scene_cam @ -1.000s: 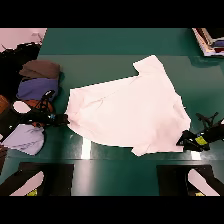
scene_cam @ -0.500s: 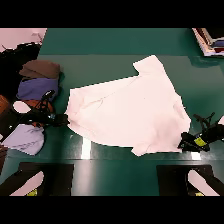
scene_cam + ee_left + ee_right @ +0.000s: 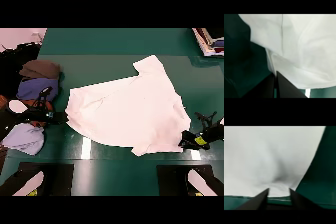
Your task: Fold the shirts.
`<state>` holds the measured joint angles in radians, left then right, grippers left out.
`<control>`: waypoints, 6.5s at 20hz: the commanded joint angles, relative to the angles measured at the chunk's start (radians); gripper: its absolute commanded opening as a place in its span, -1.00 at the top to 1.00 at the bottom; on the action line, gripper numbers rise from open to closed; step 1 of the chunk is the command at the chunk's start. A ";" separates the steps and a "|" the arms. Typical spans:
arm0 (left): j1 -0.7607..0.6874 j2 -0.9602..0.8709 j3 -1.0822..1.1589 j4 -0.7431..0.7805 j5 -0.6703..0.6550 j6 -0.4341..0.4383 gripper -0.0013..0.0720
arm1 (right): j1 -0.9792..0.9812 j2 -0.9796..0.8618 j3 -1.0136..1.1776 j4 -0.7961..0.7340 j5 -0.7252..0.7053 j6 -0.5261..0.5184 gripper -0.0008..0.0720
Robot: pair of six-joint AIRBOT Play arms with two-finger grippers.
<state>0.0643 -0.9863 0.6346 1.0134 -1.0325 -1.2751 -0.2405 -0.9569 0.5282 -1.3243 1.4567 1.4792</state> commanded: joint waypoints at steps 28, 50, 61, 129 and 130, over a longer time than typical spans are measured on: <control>0.000 0.276 1.188 0.008 -0.163 -0.145 0.91 | 0.166 0.211 1.165 0.047 -0.283 0.029 0.94; 0.000 -0.082 0.706 0.137 -0.175 -0.287 0.91 | 0.161 -0.294 1.146 0.136 0.001 0.025 0.94; 0.000 -0.617 0.878 -0.161 0.218 -0.105 0.91 | 0.172 -0.840 1.397 0.151 -0.197 0.015 0.94; -0.081 0.350 -0.096 0.160 -0.402 -0.286 0.91 | -0.165 0.355 -0.085 0.114 0.145 -0.055 0.94; -0.081 0.417 -0.100 0.150 -0.468 -0.321 0.91 | -0.165 0.412 -0.076 0.117 0.174 -0.037 0.94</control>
<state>-0.0166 -0.7292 0.5560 1.1442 -1.3170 -1.5146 -0.4053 -0.6811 0.4454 -1.1889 1.5127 1.4216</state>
